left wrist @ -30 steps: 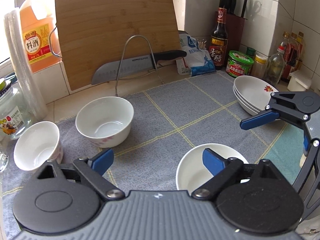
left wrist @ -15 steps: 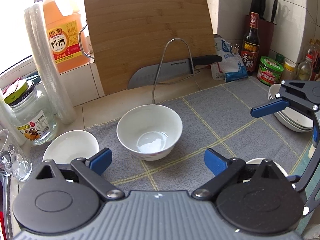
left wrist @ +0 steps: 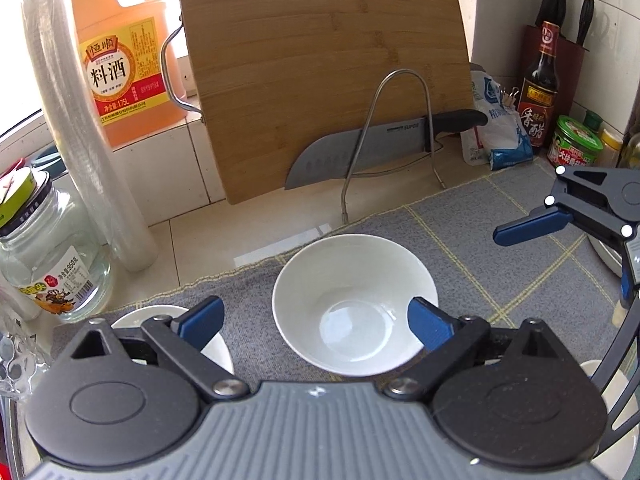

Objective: Organize plates and bowls
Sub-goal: 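Move the left tool to another white bowl, then grasp the rim of the second white bowl with the left tool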

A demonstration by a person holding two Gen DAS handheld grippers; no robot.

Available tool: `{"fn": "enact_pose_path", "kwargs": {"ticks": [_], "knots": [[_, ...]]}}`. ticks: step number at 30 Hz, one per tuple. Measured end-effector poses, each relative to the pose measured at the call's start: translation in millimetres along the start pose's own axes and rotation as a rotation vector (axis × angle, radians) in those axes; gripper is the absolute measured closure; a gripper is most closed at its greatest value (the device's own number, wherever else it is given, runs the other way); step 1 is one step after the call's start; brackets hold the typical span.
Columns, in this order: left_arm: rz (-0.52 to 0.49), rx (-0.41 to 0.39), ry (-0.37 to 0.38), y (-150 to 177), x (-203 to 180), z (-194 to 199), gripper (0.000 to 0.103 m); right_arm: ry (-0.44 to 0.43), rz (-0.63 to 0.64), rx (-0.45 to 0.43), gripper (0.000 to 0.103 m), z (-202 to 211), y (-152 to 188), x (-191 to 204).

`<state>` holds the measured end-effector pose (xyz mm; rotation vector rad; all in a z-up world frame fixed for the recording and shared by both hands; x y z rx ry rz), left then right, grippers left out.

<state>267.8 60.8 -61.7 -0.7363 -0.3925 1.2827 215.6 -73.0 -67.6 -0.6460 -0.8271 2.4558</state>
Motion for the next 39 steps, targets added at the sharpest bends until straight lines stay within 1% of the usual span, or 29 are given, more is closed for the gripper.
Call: {"fn": "enact_pose_path", "kwargs": {"ticks": [6,9,12,14,16,20,23,25,30,34,39], "knots": [[0.005,0.023,0.027,-6,3,-16,0.01,-0.022,0.007,0.009,0.0,-20,-3,-4],[0.006,0.04,0.045,-8,3,-22,0.021,-0.027,0.017,0.012,0.001,-27,-5,-4],[-0.001,0.054,0.05,-8,2,-28,0.026,-0.037,0.026,0.014,0.002,-34,-6,-4],[0.002,0.064,0.053,-9,2,-31,0.03,-0.04,0.029,0.018,0.004,-39,-7,-5],[0.007,0.073,0.061,-9,4,-34,0.038,-0.05,0.027,0.023,0.008,-43,-8,-5],[0.007,0.085,0.065,-8,4,-37,0.039,-0.058,0.023,0.026,0.014,-51,-9,-7],[0.005,0.091,0.074,-8,4,-39,0.04,-0.063,0.016,0.024,0.016,-54,-9,-8],[0.004,0.095,0.076,-8,4,-40,0.044,-0.066,0.01,0.021,0.017,-54,-9,-9],[0.008,0.103,0.084,-8,4,-43,0.047,-0.07,0.017,0.018,0.019,-56,-10,-9],[0.009,0.104,0.088,-9,4,-43,0.047,-0.073,0.015,0.014,0.021,-57,-11,-9],[0.009,0.106,0.092,-10,4,-44,0.047,-0.075,0.013,0.013,0.021,-57,-11,-8]]}}
Point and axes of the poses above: each gripper's, at about its wrist camera, not at the fingertips, and z roughly against the way its jaws point, x to its left, y to its underside, the point moved 5 cm from there along -z, roughly the way its jaws point, and after that the axes turned 15 degrees about z, right-handed, at the moved point
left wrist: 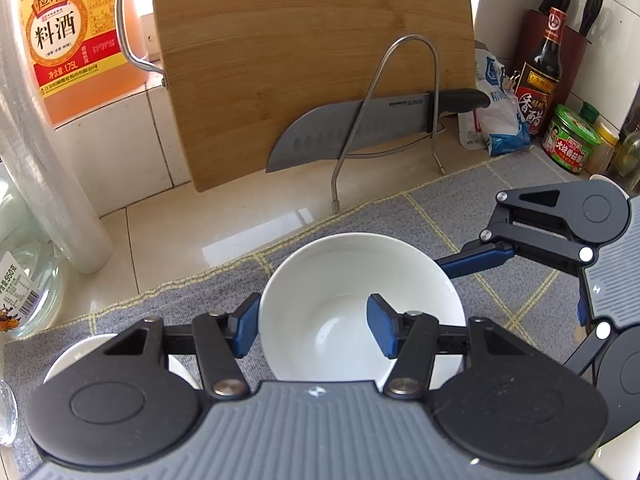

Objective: Organize plates and bowls
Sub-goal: 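Grasp the rim of the second white bowl with the left tool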

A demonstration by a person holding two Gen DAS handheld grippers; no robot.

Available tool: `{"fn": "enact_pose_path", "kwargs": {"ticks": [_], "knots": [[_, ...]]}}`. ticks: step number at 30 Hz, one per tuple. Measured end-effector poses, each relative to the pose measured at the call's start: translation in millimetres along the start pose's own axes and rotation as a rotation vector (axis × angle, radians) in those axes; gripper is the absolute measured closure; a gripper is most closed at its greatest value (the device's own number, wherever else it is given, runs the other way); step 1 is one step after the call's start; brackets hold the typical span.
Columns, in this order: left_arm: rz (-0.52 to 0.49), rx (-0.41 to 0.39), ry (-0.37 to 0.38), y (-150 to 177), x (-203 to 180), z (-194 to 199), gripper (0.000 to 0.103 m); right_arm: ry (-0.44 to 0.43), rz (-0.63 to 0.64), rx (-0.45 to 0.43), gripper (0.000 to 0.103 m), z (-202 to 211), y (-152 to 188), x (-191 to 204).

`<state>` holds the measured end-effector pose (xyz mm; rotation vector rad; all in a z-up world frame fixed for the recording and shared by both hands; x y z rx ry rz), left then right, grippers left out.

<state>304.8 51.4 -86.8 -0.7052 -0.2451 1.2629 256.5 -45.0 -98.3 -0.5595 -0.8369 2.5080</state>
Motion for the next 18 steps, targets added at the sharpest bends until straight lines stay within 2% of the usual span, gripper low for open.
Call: {"fn": "enact_pose_path", "kwargs": {"ticks": [10,18], "knots": [[-0.011,-0.001,0.009,2,-2,5,0.047,0.003,0.003,0.007,0.021,4,-1,1],[-0.022,-0.018,0.028,3,-16,23,0.047,0.0,0.007,0.003,0.021,25,0,3]]}}
Point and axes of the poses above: each gripper's, at about its wrist camera, not at the fingertips, and z roughly against the way its jaws point, x to its left, y to its underside, the point moved 5 cm from there along -z, roughly the way its jaws point, and after that the axes turned 15 degrees about z, right-handed, at the moved point
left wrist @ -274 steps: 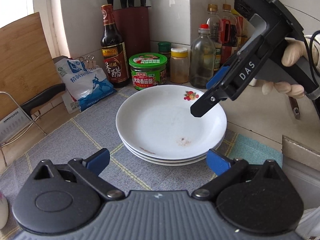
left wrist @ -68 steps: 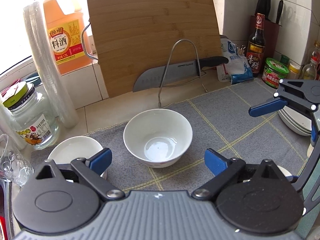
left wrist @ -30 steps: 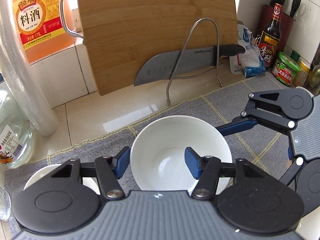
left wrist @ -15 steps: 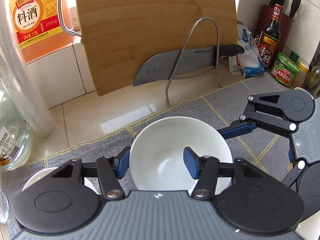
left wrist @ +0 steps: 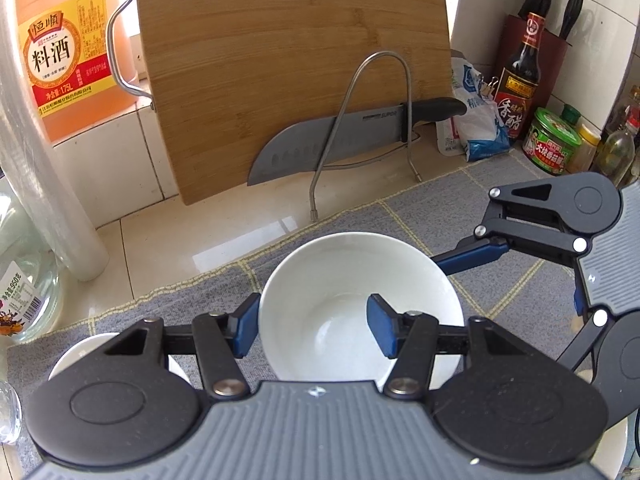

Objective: Organize plates and bowls
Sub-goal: 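Grasp the rim of the second white bowl with the left tool, then carry the white bowl with the left tool toward the first bowl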

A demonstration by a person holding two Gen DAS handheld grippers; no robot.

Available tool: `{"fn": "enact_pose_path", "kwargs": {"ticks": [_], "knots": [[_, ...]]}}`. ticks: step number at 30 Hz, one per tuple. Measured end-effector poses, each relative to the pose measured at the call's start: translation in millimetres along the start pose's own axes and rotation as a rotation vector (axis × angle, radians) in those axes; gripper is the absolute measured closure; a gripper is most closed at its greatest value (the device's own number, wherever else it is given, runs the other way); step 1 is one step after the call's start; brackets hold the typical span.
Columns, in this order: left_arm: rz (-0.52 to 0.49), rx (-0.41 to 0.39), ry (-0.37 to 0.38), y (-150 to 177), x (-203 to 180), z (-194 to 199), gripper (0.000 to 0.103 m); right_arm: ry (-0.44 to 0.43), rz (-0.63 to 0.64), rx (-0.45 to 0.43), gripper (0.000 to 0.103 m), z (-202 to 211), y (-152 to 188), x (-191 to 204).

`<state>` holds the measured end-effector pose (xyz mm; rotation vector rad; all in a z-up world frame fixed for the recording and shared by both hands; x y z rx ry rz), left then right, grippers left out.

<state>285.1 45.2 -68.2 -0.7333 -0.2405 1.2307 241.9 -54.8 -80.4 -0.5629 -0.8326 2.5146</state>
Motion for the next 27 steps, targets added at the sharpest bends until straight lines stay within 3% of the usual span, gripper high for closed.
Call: {"fn": "enact_pose_path", "kwargs": {"ticks": [27], "knots": [[-0.02,-0.046,0.033,25,-68,72,0.047,0.023,-0.001,-0.027,0.021,90,20,43]]}}
Point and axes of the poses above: each gripper's, at about its wrist camera, not at the fingertips, and z roughly against the way its jaws point, x to its left, y to its underside, the point moved 5 cm from there along -z, roughly the way its jaws point, and after that the axes turned 15 degrees about z, right-handed, at the moved point
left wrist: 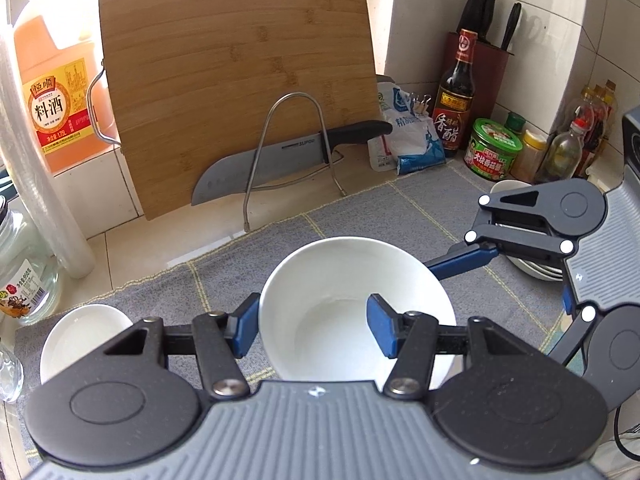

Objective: Organize plates and bowls
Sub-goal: 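Carry the white bowl with the left tool toward the first bowl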

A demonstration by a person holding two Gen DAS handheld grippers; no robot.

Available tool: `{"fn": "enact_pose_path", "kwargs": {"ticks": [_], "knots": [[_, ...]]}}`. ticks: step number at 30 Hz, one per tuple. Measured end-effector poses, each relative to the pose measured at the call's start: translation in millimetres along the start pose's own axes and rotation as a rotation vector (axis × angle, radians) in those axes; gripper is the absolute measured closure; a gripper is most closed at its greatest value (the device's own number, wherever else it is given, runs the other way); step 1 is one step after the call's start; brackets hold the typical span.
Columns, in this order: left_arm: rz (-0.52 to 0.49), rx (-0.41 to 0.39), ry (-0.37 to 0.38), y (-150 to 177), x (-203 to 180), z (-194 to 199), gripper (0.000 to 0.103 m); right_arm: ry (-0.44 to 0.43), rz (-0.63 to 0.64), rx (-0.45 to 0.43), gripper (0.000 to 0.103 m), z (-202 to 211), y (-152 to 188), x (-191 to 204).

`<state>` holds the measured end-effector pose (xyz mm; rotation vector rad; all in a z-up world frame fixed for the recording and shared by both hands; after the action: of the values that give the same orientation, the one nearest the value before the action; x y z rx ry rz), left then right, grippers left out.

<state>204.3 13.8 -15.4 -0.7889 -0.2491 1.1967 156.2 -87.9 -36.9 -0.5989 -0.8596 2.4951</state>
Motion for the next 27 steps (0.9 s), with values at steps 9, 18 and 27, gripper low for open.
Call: {"fn": "enact_pose_path", "kwargs": {"ticks": [9,18,27], "knots": [[0.005,0.001,0.022,13,-21,12,0.047,0.0,-0.01,0.007,0.021,23,12,13],[0.001,0.009,0.041,30,-40,20,0.047,-0.003,-0.023,0.023,0.021,43,26,22],[-0.008,0.027,0.045,47,-52,22,0.047,-0.013,-0.036,0.039,0.021,52,38,37]]}}
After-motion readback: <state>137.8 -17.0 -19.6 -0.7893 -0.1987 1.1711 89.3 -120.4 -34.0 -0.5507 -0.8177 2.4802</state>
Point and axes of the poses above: each gripper's, at about its wrist camera, not at the fingertips, and z roughly against the way its jaws point, x to its left, y to its underside, the point moved 5 cm from there along -z, roughly the way its jaws point, and after that the axes turned 15 degrees about z, right-handed, at the moved point
